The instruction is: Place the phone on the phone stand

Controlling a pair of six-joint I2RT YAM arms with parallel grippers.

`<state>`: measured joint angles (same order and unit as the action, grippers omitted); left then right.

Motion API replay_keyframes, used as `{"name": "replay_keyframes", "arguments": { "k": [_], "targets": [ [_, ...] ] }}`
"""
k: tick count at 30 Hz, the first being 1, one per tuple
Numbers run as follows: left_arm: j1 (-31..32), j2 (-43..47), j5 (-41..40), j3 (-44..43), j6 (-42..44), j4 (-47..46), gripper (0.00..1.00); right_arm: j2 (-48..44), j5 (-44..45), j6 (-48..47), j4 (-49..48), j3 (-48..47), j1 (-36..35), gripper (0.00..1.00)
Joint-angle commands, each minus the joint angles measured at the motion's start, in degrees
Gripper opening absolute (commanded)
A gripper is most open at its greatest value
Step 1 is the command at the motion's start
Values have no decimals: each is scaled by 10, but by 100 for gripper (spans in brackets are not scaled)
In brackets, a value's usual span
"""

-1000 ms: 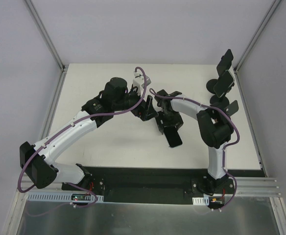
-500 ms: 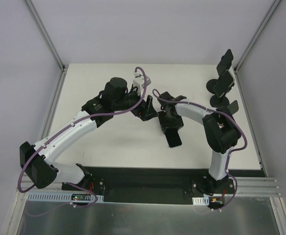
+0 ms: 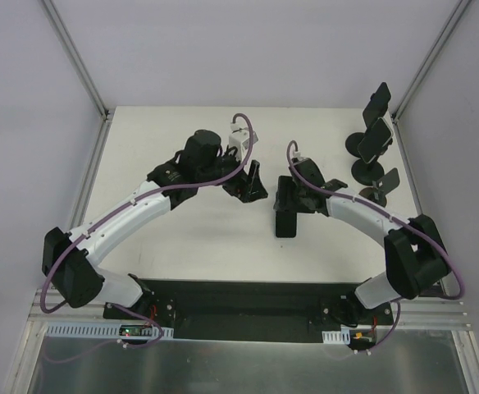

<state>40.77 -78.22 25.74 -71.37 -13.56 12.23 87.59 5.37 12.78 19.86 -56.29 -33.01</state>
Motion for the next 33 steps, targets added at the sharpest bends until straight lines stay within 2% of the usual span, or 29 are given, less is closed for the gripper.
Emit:
{"name": "replay_keyframes", "arguments": {
  "k": [1, 4, 8, 13, 14, 20, 23, 24, 25, 26, 27, 28, 29, 30, 31, 33],
  "targets": [
    [-6, -31, 19, 4, -13, -22, 71, -71, -67, 78, -135, 55, 23, 1],
    [-7, -56, 29, 11, -6, -37, 70, -100, -90, 102, -174, 77, 34, 1],
    [-4, -89, 82, 11, -4, -51, 71, -144, -140, 145, -214, 98, 48, 1],
    [3, -137, 148, -2, -3, -53, 69, -196, -177, 239, -262, 122, 63, 1],
    [4, -142, 154, -6, -5, -54, 63, -209, -178, 247, -264, 119, 62, 1],
    [8, -161, 156, -10, -11, -53, 43, -252, -183, 302, -282, 129, 59, 1],
    [7, -158, 148, -10, -9, -53, 25, -268, -185, 317, -293, 142, 52, 1],
    [7, -154, 148, -10, -8, -54, 13, -271, -186, 317, -293, 145, 49, 1],
    [7, -151, 155, -10, -6, -53, 6, -274, -191, 314, -293, 151, 48, 3],
    [7, -148, 157, -10, -5, -54, 3, -282, -195, 310, -294, 154, 47, 12],
    [8, -141, 159, -10, -5, -54, 2, -287, -198, 286, -295, 159, 47, 26],
    [9, -137, 164, -10, -4, -54, 0, -294, -205, 268, -295, 169, 49, 60],
    [9, -133, 173, -10, 0, -55, 0, -306, -222, 245, -295, 172, 65, 75],
    [12, -124, 178, -10, 2, -55, 0, -312, -253, 185, -294, 173, 81, 86],
    [13, -120, 183, -10, 5, -56, 0, -319, -325, 158, -293, 174, 100, 96],
    [18, -109, 214, -10, 7, -66, 0, -349, -405, 73, -266, 181, 158, 100]
  ]
}}
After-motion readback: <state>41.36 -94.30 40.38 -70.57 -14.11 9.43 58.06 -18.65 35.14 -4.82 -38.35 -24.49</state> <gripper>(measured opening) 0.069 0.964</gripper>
